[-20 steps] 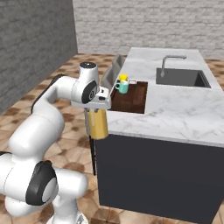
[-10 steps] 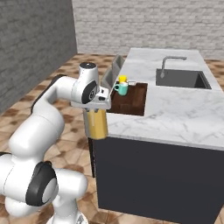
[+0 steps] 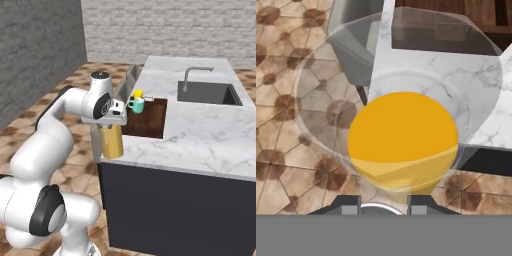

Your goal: There is a tray on the dining counter. Grab the cup, mug, and pitcher and place them on the tray. The pitcher may be placed next to the tray if it cannot fit the tray.

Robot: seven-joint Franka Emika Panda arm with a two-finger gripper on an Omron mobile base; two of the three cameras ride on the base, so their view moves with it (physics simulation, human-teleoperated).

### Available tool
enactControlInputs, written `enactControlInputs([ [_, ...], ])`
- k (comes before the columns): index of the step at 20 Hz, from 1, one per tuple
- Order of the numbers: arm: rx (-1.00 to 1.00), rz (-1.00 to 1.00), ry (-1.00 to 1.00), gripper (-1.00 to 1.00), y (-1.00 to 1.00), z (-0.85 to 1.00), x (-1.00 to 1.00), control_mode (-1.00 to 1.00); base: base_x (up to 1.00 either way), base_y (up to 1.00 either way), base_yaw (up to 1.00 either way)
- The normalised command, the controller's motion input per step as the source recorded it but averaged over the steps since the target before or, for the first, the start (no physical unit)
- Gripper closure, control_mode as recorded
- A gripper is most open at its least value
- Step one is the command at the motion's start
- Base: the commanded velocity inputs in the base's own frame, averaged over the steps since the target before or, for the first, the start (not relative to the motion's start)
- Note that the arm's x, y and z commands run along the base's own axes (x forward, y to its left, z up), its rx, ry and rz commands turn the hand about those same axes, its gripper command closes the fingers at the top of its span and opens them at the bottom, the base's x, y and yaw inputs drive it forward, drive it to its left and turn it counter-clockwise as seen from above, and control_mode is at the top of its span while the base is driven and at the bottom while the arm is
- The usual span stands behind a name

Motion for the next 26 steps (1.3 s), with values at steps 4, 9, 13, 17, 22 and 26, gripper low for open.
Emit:
enactControlInputs([
  [4, 0.00, 0.00, 0.00, 1.00, 0.00, 0.00, 0.00, 1.00, 0.35, -0.22, -0.02],
  [9, 0.00, 0.00, 0.00, 1.00, 0.00, 0.00, 0.00, 1.00, 0.33, -0.24, -0.02],
  [13, 0.00, 0.00, 0.00, 1.00, 0.00, 0.00, 0.00, 1.00, 0.35, -0.23, -0.02],
  [17, 0.00, 0.00, 0.00, 1.00, 0.00, 0.00, 0.00, 1.00, 0.33, -0.20, -0.02],
  [22, 0.00, 0.00, 0.00, 1.00, 0.00, 0.00, 0.00, 1.00, 0.32, -0.18, -0.01],
  [26, 0.00, 0.00, 0.00, 1.00, 0.00, 0.00, 0.00, 1.00, 0.37, -0.15, 0.00],
])
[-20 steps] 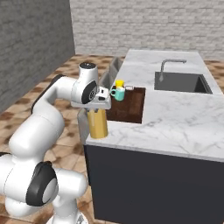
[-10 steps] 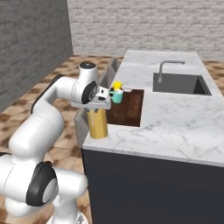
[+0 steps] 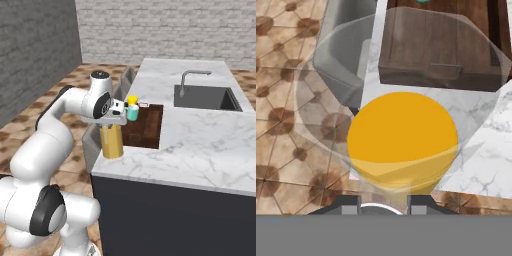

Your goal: There is a tray on the dining counter. Grab the cup, mug, and pitcher and place them on the tray. The pitcher may be placed next to the tray if it cannot fit the tray.

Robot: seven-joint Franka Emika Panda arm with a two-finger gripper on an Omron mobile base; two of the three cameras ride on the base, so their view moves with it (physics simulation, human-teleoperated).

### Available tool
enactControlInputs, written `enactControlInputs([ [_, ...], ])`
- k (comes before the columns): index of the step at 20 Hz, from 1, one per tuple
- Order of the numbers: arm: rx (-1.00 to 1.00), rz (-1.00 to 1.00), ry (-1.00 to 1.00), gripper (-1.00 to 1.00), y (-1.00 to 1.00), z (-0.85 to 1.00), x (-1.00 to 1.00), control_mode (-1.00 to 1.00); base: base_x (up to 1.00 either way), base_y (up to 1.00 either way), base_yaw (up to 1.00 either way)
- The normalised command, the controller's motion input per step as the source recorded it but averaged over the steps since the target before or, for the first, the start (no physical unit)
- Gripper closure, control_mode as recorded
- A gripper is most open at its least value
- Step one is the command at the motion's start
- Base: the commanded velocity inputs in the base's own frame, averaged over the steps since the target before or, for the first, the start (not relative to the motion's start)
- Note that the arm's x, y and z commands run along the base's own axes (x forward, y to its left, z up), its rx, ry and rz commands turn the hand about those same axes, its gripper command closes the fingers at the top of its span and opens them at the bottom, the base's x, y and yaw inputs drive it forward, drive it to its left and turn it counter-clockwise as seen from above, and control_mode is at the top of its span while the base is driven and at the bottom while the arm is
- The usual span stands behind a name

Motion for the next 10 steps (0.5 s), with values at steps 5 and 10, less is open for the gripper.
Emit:
enactControlInputs([
  [5, 0.00, 0.00, 0.00, 1.00, 0.00, 0.00, 0.00, 1.00, 0.42, -0.13, 0.00],
  [10, 0.00, 0.00, 0.00, 1.00, 0.00, 0.00, 0.00, 1.00, 0.36, -0.12, 0.00],
])
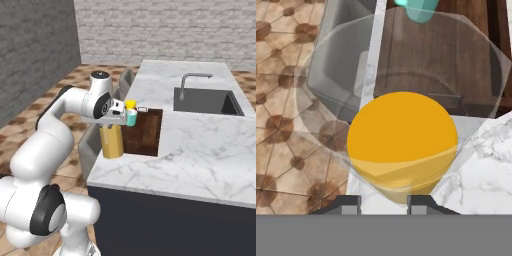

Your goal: There is a tray on the dining counter. Grab the cup, mug, and pitcher and place them on the tray. The pitcher may be placed next to the tray if it cannot fit the tray.

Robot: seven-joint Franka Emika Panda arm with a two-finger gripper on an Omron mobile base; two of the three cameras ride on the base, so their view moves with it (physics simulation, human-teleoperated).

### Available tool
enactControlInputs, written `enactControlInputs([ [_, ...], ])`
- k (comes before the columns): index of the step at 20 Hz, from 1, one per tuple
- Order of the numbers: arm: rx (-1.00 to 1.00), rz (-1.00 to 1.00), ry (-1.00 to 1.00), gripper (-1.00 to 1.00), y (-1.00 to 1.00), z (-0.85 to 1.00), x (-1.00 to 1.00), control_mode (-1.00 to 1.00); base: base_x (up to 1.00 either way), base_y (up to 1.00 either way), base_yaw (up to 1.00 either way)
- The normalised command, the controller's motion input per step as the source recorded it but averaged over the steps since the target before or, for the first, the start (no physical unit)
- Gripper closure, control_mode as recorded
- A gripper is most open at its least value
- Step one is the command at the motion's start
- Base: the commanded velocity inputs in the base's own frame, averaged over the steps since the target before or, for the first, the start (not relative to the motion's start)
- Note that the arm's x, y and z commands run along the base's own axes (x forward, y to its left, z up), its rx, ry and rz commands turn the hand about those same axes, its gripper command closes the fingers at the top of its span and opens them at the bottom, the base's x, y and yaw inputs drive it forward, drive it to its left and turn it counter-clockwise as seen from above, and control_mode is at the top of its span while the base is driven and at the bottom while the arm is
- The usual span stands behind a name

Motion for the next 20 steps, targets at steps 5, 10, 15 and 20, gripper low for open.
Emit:
enactControlInputs([
  [5, 0.00, 0.00, 0.00, 1.00, 0.00, 0.00, 0.00, 1.00, 0.25, -0.10, 0.00],
  [10, 0.00, 0.00, 0.00, 1.00, 0.00, 0.00, 0.00, 1.00, 0.28, -0.11, 0.00],
  [15, 0.00, 0.00, 0.00, 1.00, 0.00, 0.00, 0.00, 1.00, 0.22, -0.08, 0.00],
  [20, 0.02, 0.00, 0.00, 1.00, -0.16, 0.02, 0.01, -1.00, 0.04, -0.02, 0.00],
])
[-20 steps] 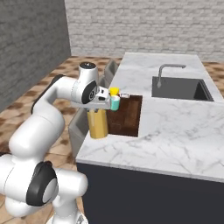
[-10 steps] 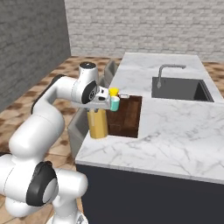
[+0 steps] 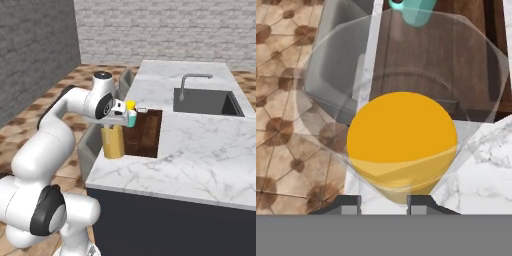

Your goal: There is a tray on the dining counter. Grab the cup, mug, and pitcher and place them on the tray. The pitcher may be placed next to the tray if it cannot fit the tray.

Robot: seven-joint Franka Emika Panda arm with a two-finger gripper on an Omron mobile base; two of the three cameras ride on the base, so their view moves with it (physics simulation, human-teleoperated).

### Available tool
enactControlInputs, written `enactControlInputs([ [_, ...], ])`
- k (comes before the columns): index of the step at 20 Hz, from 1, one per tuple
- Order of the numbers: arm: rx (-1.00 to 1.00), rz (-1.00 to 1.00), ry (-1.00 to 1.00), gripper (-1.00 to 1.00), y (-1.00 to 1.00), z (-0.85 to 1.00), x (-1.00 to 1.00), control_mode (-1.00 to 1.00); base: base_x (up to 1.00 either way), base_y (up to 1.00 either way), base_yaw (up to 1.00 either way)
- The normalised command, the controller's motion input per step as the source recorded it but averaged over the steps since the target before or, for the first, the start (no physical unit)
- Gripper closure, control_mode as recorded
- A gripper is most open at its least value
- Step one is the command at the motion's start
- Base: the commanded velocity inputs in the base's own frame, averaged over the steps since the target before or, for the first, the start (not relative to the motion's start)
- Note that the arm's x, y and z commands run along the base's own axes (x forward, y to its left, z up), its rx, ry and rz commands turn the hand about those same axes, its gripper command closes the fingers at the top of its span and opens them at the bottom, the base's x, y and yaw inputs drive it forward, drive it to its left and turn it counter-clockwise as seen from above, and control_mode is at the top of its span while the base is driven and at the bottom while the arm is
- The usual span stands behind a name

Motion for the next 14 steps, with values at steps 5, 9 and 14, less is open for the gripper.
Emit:
enactControlInputs([
  [5, 0.04, 0.00, 0.00, 1.00, -0.18, 0.17, 0.00, -1.00, 0.00, 0.00, 0.00],
  [9, 0.03, 0.00, -0.03, 1.00, -0.07, 0.22, 0.00, -1.00, 0.00, 0.00, 0.00],
  [14, 0.03, 0.00, -0.08, 1.00, -0.02, 0.32, 0.00, -1.00, 0.00, 0.00, 0.00],
])
